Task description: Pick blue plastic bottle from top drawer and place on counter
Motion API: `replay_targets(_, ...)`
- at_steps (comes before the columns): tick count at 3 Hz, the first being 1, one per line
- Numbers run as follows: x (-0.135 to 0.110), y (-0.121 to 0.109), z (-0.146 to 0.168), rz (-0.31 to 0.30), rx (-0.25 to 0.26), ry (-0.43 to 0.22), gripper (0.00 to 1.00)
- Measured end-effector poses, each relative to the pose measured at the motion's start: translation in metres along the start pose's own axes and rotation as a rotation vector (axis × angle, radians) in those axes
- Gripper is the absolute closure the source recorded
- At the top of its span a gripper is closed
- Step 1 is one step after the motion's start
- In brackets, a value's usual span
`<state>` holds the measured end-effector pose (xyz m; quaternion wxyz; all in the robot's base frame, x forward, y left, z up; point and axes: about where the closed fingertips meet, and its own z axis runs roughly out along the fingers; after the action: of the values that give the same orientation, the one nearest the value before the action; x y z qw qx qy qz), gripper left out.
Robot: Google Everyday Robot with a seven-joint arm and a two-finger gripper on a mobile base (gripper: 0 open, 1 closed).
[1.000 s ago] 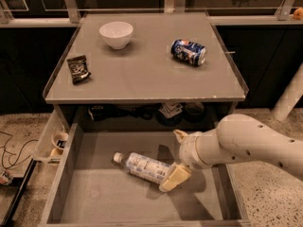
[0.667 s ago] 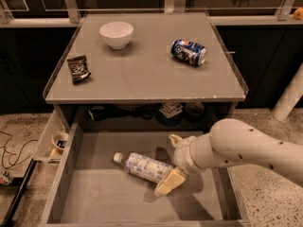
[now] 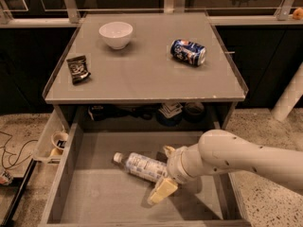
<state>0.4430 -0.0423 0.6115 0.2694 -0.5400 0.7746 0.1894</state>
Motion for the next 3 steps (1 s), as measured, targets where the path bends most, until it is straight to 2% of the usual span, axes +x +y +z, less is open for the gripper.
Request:
replay_targets(1,0.0060,-0.0003,0.0143,0.037,-0.015,0.001,0.00)
replay_targets(2,0.0060,-0.0002,0.0145,0.037,-0.016,0.001,0.19)
replay_targets(3,0.0060,-0.0002,0.0145,0.037,-0.016,0.001,0.42)
